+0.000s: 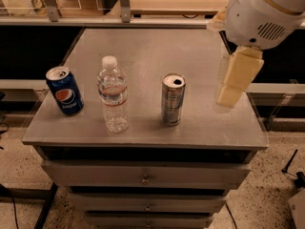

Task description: Pick water bottle

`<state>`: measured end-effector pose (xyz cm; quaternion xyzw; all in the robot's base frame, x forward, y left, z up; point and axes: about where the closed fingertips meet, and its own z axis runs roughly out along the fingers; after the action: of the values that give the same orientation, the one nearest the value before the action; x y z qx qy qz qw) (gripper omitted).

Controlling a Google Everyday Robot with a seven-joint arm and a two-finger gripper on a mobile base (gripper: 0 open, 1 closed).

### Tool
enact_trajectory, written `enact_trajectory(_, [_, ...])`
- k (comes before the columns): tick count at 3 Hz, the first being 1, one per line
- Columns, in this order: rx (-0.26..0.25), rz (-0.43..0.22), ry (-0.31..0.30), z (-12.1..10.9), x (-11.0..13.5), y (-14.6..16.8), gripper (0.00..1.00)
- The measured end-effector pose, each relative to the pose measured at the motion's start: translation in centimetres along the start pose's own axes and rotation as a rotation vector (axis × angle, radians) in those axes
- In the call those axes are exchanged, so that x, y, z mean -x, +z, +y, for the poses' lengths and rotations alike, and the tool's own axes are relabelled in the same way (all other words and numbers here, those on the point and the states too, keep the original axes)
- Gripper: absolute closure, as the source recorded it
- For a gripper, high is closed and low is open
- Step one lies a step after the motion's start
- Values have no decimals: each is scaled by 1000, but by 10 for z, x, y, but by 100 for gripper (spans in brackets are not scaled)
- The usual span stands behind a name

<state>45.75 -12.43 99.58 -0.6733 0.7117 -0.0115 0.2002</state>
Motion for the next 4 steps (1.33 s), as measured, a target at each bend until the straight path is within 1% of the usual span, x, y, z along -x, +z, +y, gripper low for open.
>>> enact_trajectory(1, [51,-53,-20,4,29,17,0])
enact_trajectory(2, [91,-102,-7,3,53,36,0])
enact_trajectory(4, [159,-255,13,2,109,64,0])
